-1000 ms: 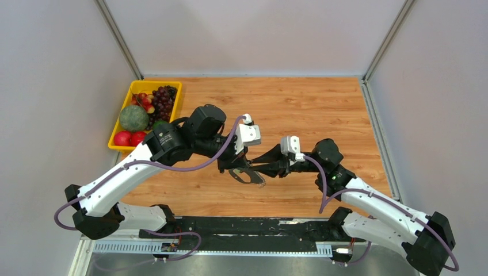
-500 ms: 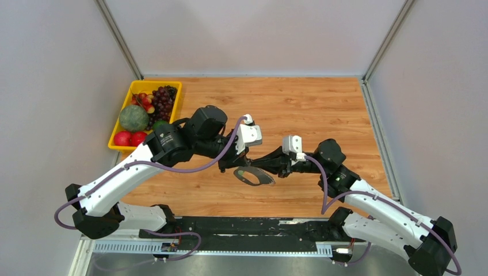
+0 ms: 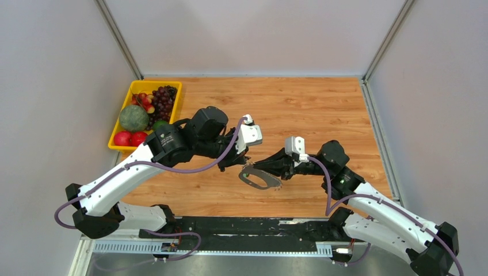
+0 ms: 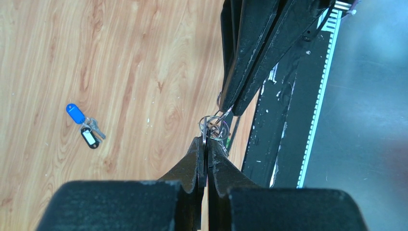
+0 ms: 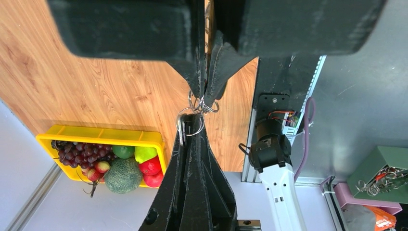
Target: Remove the keys from the keyring
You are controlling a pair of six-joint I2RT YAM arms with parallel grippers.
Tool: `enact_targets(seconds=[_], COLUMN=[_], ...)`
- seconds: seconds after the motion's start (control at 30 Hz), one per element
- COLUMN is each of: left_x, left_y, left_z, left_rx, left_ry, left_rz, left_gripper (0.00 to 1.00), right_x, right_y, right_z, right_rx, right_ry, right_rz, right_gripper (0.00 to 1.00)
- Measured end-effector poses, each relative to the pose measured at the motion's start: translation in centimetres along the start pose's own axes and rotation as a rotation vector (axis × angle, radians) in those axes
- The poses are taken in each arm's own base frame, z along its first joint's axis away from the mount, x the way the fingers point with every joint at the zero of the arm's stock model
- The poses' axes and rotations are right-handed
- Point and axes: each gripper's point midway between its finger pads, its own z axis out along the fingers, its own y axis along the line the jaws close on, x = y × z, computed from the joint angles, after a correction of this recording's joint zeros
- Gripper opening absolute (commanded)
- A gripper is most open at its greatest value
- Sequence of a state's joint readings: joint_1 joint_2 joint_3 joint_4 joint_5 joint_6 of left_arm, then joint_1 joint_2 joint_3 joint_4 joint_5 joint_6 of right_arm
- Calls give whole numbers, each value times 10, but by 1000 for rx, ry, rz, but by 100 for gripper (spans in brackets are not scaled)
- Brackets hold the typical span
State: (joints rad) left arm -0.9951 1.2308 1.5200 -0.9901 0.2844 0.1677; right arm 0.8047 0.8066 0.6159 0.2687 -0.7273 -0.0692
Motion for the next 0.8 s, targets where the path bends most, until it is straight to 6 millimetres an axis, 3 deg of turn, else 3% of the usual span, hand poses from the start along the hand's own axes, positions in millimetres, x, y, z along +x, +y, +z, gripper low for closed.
enact_targets(seconds=[0.8], left_x=[2], left_y=[3], left_z=[6], left_rx=[-5], left_ry=[19], left_rz=[17], left_gripper=[0], right_x=[4], right_y=[5], right_z=[-1], right_rx=[-18], right_ry=[16], right_rz=[21], right_gripper=[0])
